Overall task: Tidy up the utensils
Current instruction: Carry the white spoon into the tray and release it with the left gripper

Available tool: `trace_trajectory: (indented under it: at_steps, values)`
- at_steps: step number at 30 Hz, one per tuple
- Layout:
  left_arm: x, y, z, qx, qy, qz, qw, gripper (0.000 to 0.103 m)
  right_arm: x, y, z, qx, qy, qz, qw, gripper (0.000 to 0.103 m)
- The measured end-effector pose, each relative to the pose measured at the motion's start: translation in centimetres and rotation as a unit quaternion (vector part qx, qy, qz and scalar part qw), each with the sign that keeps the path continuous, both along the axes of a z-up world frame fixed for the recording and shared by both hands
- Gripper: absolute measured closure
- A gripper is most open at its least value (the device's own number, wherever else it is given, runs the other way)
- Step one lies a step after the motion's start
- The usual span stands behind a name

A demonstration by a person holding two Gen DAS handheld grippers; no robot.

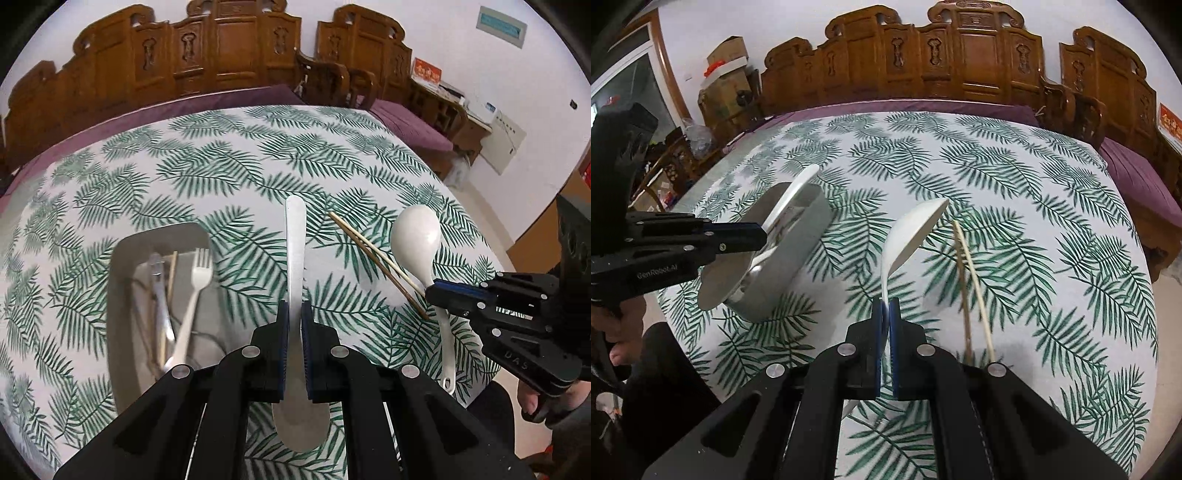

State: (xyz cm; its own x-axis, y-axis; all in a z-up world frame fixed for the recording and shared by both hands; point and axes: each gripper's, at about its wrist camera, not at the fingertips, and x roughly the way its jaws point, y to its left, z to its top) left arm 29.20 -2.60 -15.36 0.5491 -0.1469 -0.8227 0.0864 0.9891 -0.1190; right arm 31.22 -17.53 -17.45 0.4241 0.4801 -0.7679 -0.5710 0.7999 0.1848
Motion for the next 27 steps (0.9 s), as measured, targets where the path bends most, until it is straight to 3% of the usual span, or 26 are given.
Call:
trace_trajectory:
  at_steps: [13,27]
  values:
    - [-1.4,4.6,0.7,-0.006,-0.004,0.028,0.9996,0.097,-0.3,2.7,0.9,0.008,-0.004,0.012,1.000,0.098]
    - [-0.2,9.5,-2.5,-0.003,0.026,0.069,0.9973,0.097,-0.4,4.0,0.8,0.012,0.000,0.020,1.000,0.098]
